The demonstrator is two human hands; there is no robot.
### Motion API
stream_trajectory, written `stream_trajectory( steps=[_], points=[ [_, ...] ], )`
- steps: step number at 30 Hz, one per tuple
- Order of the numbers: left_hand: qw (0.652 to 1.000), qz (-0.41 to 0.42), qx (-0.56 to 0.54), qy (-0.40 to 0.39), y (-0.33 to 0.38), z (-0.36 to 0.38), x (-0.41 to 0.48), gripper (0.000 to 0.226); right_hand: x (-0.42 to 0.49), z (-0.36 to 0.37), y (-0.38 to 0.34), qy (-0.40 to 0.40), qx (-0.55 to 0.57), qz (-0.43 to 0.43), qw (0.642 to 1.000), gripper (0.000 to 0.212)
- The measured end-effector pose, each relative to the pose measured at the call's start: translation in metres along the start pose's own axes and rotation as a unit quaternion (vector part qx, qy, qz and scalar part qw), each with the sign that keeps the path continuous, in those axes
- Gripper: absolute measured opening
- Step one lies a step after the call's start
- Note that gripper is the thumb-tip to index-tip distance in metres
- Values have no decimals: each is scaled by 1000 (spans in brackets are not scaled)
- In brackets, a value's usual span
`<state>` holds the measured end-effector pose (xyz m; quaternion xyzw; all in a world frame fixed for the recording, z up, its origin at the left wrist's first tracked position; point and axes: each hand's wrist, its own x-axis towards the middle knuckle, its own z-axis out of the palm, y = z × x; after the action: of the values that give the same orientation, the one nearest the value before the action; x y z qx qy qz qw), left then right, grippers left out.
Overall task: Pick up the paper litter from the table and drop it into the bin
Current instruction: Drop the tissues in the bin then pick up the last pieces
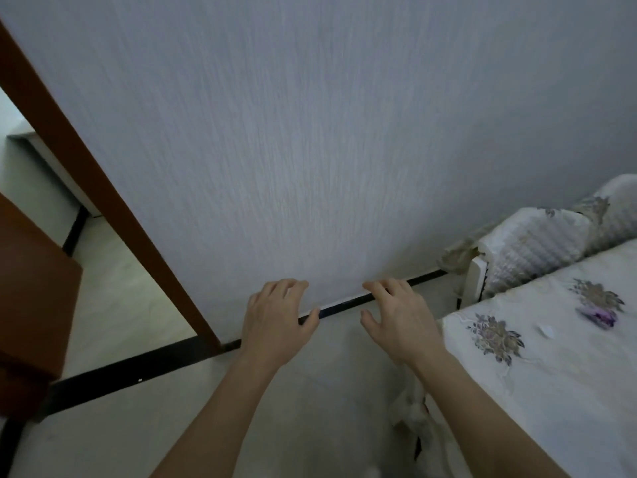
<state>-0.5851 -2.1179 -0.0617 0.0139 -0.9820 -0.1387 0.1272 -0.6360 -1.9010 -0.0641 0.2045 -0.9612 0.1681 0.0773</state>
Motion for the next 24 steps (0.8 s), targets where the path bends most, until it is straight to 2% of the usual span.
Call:
stream_trajectory(
  steps=[6, 12, 19, 24],
  points=[
    [1000, 16, -8, -1, -22, 24, 82, 48, 76, 20, 20, 10, 7, 20, 1000, 45],
    [999, 47, -10, 3, -21, 56, 205, 49, 176, 39, 71, 26, 15, 48, 998, 46],
    [995, 92, -22, 1, 9, 90, 355, 50, 284, 32, 144, 43, 23, 95, 994, 45],
    [988, 141, -48, -29, 52, 124, 430, 51, 318, 18, 208, 50, 4, 149, 987, 46]
  ],
)
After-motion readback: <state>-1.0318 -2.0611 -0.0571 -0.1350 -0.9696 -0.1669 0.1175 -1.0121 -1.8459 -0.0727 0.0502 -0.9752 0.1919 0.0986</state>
